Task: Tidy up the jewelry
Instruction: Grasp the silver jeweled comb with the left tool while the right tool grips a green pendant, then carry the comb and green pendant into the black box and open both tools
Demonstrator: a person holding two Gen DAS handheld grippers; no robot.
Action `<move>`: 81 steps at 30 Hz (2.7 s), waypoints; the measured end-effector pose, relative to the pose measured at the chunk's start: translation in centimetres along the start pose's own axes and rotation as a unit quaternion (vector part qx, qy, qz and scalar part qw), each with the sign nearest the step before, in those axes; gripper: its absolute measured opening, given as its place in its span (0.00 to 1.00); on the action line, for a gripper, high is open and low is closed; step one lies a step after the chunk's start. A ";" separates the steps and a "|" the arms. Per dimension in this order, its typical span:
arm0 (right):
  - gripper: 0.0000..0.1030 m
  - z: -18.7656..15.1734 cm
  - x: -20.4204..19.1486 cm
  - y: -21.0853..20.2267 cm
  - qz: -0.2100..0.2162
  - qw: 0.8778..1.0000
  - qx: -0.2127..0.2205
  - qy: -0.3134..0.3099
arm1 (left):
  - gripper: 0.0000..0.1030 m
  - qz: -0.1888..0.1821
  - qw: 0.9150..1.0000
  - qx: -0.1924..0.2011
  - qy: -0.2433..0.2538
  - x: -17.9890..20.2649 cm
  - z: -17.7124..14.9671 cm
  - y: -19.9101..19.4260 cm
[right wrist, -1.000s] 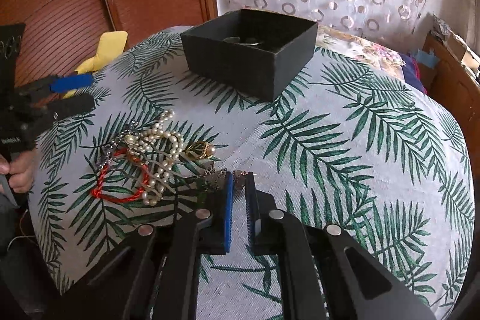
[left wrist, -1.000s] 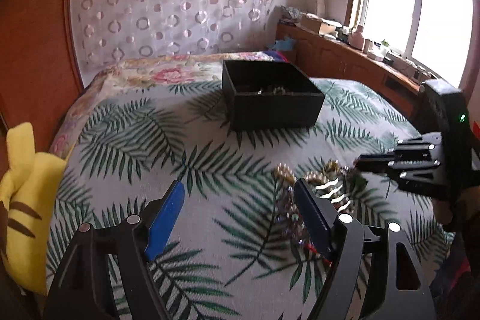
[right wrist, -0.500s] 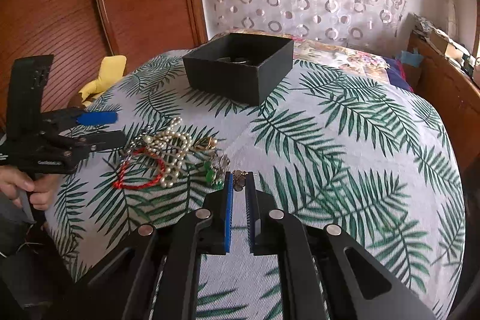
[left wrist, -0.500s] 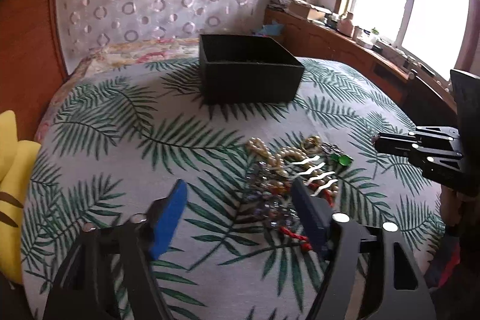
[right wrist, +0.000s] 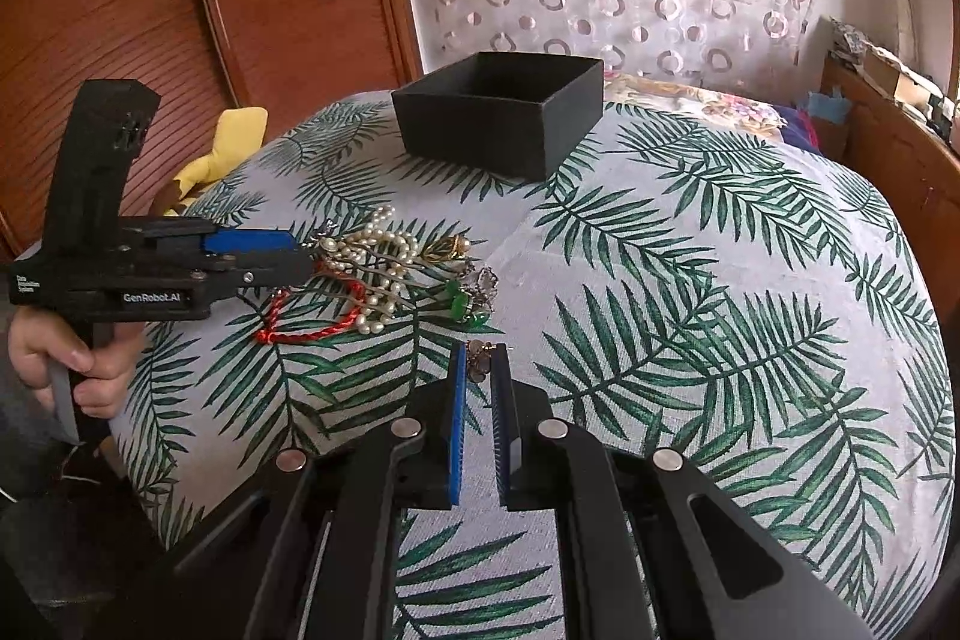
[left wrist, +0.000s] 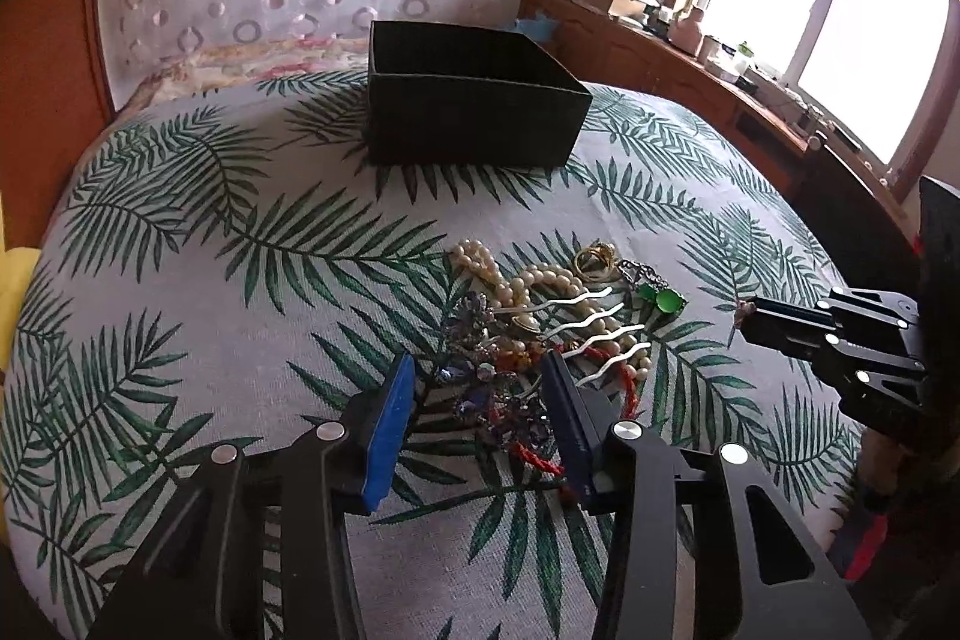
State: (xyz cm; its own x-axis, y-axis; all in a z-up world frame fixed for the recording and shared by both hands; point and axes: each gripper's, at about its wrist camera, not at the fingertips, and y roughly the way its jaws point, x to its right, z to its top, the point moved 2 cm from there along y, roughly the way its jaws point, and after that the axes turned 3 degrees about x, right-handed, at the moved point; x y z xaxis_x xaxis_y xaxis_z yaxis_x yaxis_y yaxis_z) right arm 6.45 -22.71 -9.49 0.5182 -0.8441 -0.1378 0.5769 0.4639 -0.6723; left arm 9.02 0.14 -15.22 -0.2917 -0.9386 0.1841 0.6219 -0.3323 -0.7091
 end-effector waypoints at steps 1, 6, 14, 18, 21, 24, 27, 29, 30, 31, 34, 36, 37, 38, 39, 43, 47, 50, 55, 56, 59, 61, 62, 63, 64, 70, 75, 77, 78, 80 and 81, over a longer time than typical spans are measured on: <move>0.09 0.0 0.0 0.0 0.001 1.000 0.001 0.001 | 0.37 -0.001 1.000 -0.001 0.000 0.1 0.0 0.0; 0.09 0.0 0.1 0.0 0.001 1.000 0.001 0.001 | 0.30 -0.009 1.000 0.002 0.000 0.2 -0.1 -0.1; 0.09 0.1 -0.3 0.0 0.000 1.000 0.000 -0.004 | 0.29 0.018 0.999 0.028 0.011 -0.1 -0.1 -1.9; 0.09 0.3 -0.3 0.0 0.000 1.000 0.002 -0.006 | 0.24 0.028 0.999 0.039 0.004 -1.0 0.3 -2.6; 0.09 0.5 -0.4 0.2 0.001 1.000 0.002 -0.007 | 0.22 0.032 0.999 0.044 -0.001 -1.6 0.6 -3.0; 0.09 0.6 -0.3 0.4 0.000 1.000 0.001 -0.008 | 0.22 0.039 0.998 0.042 0.007 -1.6 0.6 -2.9; 0.09 0.6 -0.3 0.4 0.000 1.000 0.001 -0.007 | 0.00 0.041 0.999 0.035 0.009 -1.7 0.3 -2.4; 0.09 0.6 -0.3 0.4 0.001 1.000 0.001 -0.008 | 0.00 0.044 0.998 0.037 0.006 -1.9 0.3 -2.5; 0.09 0.5 -0.3 0.4 0.001 1.000 0.000 -0.008 | 0.00 0.046 0.998 0.036 0.005 -2.0 0.3 -2.5; 0.09 0.5 -0.3 0.5 0.000 1.000 0.000 -0.009 | 0.00 0.048 0.998 0.034 0.007 -2.0 0.3 -2.5; 0.09 0.5 -0.3 0.6 0.001 1.000 0.001 -0.008 | 0.00 0.048 0.998 0.031 0.007 -2.2 0.3 -2.4; 0.09 0.5 -0.3 0.5 0.001 1.000 0.000 -0.008 | 0.00 0.043 0.999 0.033 0.004 -2.3 0.4 -2.6; 0.09 0.5 -0.3 0.5 0.000 1.000 0.000 -0.008 | 0.00 0.040 0.999 0.035 0.003 -2.3 0.5 -2.8; 0.09 0.5 -0.3 0.5 0.001 1.000 0.000 -0.008 | 0.00 0.040 0.999 0.036 0.004 -2.3 0.7 -2.8; 0.09 0.5 -0.3 0.5 0.001 1.000 0.000 -0.008 | 0.00 0.041 0.998 0.036 0.006 -2.3 0.9 -2.8; 0.09 0.6 -0.4 0.5 0.002 1.000 0.001 -0.010 | 0.07 0.048 0.998 0.011 0.027 -2.1 1.1 -1.5; 0.09 0.6 -0.3 0.6 0.000 1.000 0.001 -0.009 | 0.30 0.051 0.998 -0.007 0.039 -2.1 1.2 -0.6; 0.09 0.6 -0.2 0.5 0.000 1.000 0.001 -0.009 | 0.30 0.043 0.998 -0.005 0.039 -2.1 1.2 -0.4; 0.09 0.6 -0.3 0.5 0.000 1.000 0.001 -0.010 | 0.20 0.041 0.998 -0.010 0.038 -2.6 1.1 -0.2; 0.09 0.7 -0.2 0.5 0.000 1.000 0.001 -0.010 | 0.19 0.042 0.998 -0.009 0.038 -2.5 1.2 -0.2; 0.09 1.0 -0.1 0.5 -0.001 1.000 0.001 -0.012 | 0.19 0.042 0.999 -0.004 0.031 -2.6 1.3 -0.5; 0.09 1.4 -0.2 0.5 -0.001 1.000 0.003 -0.015 | 0.19 0.047 0.998 0.007 0.031 -2.7 1.4 -0.9; 0.09 1.5 -0.2 0.6 -0.001 1.000 0.004 -0.016 | 0.19 0.046 0.998 0.013 0.029 -2.6 1.6 -1.2; 0.09 1.8 -0.2 0.6 -0.002 1.000 0.004 -0.019 | 0.19 0.048 0.998 0.017 0.029 -2.6 1.7 -1.4; 0.09 2.0 -0.2 0.7 -0.003 1.000 0.005 -0.021 | 0.19 0.053 0.998 0.025 0.030 -2.6 2.0 -1.8; 0.09 4.2 -0.1 1.1 -0.001 0.999 0.018 -0.029 | 0.19 0.063 0.996 0.058 0.031 -2.6 3.6 -3.2; 0.09 6.5 0.0 1.6 0.003 0.999 0.030 -0.033 | 0.19 0.060 0.995 0.081 0.025 -2.6 5.6 -3.8; 0.09 7.6 0.2 2.0 0.004 0.999 0.033 -0.037 | 0.19 0.059 0.994 0.088 0.025 -2.5 6.3 -3.8; 0.09 8.2 0.3 2.2 0.007 0.999 0.034 -0.037 | 0.19 0.059 0.994 0.091 0.025 -2.4 6.6 -3.7; 0.09 9.3 0.7 2.8 0.010 0.999 0.037 -0.033 | 0.19 0.059 0.993 0.096 0.026 -2.3 7.1 -3.6; 0.09 9.9 0.9 3.1 0.011 0.999 0.037 -0.030 | 0.19 0.059 0.993 0.097 0.026 -2.2 7.3 -3.4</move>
State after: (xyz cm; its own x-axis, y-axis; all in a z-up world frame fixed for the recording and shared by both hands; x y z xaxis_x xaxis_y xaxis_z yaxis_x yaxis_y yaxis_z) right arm 14.97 -19.39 -4.56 0.5670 -0.8169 -0.1059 0.6092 0.5023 -0.6136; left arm 12.87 2.64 -8.22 -0.2427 -0.9677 0.0680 0.7811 -0.2364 -0.5780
